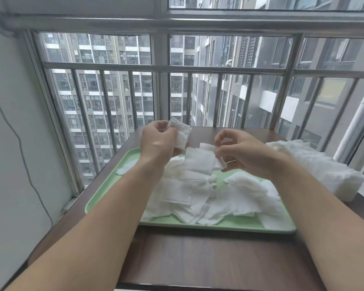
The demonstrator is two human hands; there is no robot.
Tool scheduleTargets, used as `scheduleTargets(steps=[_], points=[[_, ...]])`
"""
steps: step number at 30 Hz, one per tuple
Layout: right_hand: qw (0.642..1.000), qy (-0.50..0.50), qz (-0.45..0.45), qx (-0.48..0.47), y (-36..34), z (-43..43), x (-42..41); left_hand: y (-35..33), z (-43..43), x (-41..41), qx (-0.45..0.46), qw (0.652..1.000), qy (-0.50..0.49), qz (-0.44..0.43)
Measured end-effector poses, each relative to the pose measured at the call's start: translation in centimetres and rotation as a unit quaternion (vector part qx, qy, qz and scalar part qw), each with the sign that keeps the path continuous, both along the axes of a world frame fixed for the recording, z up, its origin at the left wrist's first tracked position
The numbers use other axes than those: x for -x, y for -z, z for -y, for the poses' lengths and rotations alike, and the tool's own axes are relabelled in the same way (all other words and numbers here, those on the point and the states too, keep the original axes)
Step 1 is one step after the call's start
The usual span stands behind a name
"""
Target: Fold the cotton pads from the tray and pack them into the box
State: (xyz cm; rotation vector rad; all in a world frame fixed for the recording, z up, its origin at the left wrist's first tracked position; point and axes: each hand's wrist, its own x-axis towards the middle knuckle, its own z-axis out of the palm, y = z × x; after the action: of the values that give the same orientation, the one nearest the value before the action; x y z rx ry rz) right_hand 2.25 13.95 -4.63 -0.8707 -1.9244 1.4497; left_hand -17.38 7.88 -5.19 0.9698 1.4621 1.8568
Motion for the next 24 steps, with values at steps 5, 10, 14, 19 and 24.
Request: scheduleTargets(steps=[5, 10, 14, 19, 24], points=[[0.992, -0.030, 0.114, -0.036, 0.4, 0.5, 0.5, -0.2, 0.3, -0.1, 0.002, 1.000, 0.010, -0.011], [0.992, 0.003, 0.119, -0.052, 0.7, 0.6, 1.1, -0.1, 0.0, 0.0, -0.002, 1.000, 0.006, -0.008], [0.995, 0.014, 0.073, -0.073, 0.3, 0.5, 0.9, 0.1, -0.2, 0.2, 0.001, 1.000, 0.000, -0.026], [0.998, -0.029, -0.038, -0.037, -1.3, 0.3, -1.0, 0.0, 0.5, 0.1, -0.008, 0.998, 0.030, -0.057], [0.989, -0.023, -0.130, -0.059, -1.8, 0.1, -1.5, 0.0, 1.2, -1.1, 0.015, 0.983, 0.119, -0.137]])
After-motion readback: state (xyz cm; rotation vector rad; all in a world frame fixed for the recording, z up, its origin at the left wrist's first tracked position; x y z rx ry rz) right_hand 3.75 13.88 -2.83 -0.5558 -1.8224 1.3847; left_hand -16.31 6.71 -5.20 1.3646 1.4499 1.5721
